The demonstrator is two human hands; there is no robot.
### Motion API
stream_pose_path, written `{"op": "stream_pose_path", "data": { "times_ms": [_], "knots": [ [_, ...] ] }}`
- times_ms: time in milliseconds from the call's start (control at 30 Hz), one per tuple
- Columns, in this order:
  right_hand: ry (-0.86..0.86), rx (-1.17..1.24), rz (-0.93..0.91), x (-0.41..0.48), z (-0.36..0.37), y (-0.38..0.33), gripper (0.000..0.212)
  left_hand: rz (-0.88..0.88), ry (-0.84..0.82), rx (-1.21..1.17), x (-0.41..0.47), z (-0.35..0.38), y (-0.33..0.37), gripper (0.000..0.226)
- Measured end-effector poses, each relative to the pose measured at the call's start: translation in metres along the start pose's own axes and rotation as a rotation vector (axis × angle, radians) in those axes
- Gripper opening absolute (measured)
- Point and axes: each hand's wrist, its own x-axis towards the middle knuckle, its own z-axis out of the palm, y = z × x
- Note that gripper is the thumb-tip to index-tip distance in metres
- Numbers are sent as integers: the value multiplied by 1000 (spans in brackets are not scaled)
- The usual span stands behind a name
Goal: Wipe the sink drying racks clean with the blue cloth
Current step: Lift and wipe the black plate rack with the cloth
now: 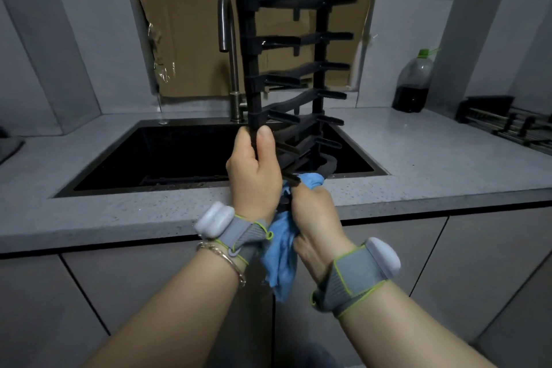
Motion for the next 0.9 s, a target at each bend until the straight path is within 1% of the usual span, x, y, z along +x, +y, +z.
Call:
{"op": "stream_pose_path", "data": {
  "times_ms": [33, 67, 167, 200, 267, 333, 367, 433, 500, 567, 600, 633, 700, 767, 833, 900],
  "knots": [
    [-11, 2, -9, 0, -3, -3, 28, -106, -45, -59, 4, -1, 0, 30],
    [-16, -3, -9, 2, -6, -5, 28, -202, -87, -115, 8, -2, 1, 34],
    [-22, -23, 4, 2, -8, -10, 18, -447, -148, -316, 14, -5, 7, 62],
    [-18, -40, -8, 4, -9, -10, 16, -510, -155, -375, 13, -5, 9, 66],
    [-17, -73, -24, 4, -8, -10, 17, -571, -148, -409, 12, -6, 13, 62],
    [-29, -131, -20, 1, -6, -6, 18, -573, -100, -392, 12, -6, 16, 55],
    [-34, -162, -16, -1, -4, -2, 17, -550, -75, -366, 12, -6, 17, 51],
    [7, -251, -21, -6, -1, 5, 12, -492, -64, -284, 13, -5, 20, 40],
    [51, -356, -99, -12, 2, 8, 24, -462, -61, -252, 11, -4, 22, 36],
    [38, -519, -263, -18, 1, 12, 50, -442, -49, -214, 10, -4, 23, 43],
    [21, -651, -332, -21, -1, 15, 57, -429, -49, -200, 10, -4, 22, 40],
    [13, -800, -396, -24, -2, 15, 58, -420, -52, -196, 11, -4, 21, 34],
    [9, -1108, -492, -27, -8, 16, 51, -421, -46, -191, 11, -6, 18, 27],
    [27, -1297, -584, -27, -11, 13, 42, -421, -33, -202, 11, -7, 17, 27],
    [40, -1297, -725, -28, -12, 10, 30, -436, -12, -227, 12, -8, 17, 29],
    [32, -1289, -806, -26, -14, 8, 26, -521, 10, -318, 15, -7, 19, 34]
  ]
}}
